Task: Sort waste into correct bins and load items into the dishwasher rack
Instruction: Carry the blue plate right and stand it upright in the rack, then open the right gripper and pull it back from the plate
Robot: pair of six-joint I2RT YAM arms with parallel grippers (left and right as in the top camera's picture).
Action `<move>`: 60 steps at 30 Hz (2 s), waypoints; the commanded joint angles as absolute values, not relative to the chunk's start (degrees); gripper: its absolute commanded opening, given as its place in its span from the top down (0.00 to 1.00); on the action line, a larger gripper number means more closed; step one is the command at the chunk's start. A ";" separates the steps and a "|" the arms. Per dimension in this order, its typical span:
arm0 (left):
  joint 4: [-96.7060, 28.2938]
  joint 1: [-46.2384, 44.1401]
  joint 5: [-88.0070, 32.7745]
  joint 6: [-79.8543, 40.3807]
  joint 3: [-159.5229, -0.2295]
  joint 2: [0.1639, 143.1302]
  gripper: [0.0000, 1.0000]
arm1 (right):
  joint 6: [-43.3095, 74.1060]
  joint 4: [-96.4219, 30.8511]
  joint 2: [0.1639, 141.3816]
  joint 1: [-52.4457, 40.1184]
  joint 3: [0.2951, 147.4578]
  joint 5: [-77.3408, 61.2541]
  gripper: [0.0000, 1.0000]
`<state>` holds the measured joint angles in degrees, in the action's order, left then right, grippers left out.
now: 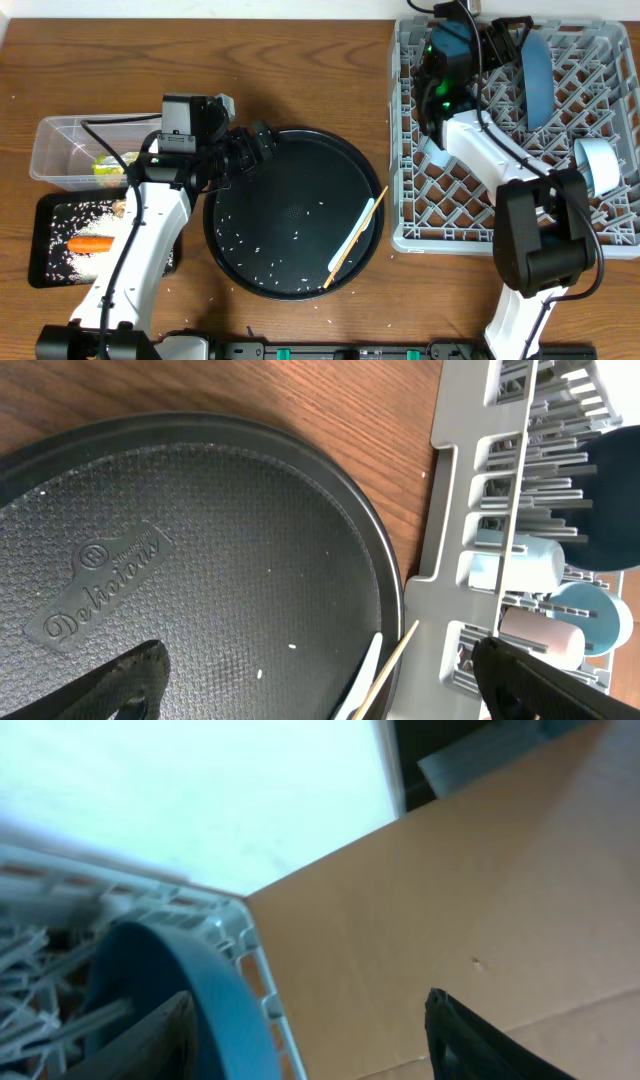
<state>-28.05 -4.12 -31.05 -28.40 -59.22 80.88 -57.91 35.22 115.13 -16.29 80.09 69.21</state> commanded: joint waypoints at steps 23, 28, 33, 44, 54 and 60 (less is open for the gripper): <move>-28.03 -3.77 -30.39 -27.66 -59.22 80.88 0.02 | -62.15 36.95 88.44 -15.68 85.34 78.98 0.02; -28.03 -3.77 -30.39 -27.66 -59.22 80.88 0.02 | -57.25 21.56 88.38 -15.84 99.07 78.13 0.01; -28.03 -3.77 -30.39 -27.66 -59.22 80.88 0.02 | -42.52 -1.54 88.38 -17.06 113.12 74.00 0.01; -28.03 -3.77 -30.39 -27.66 -59.22 80.88 0.02 | 2.81 -54.89 88.53 -3.44 127.42 22.00 0.12; -28.03 -3.77 -30.39 -27.66 -59.22 80.88 0.02 | 7.27 -65.30 100.16 22.61 127.39 -18.90 0.99; -28.03 -3.77 -30.39 -27.66 -59.22 80.88 0.02 | 3.36 -68.20 111.18 24.67 127.39 -22.11 0.99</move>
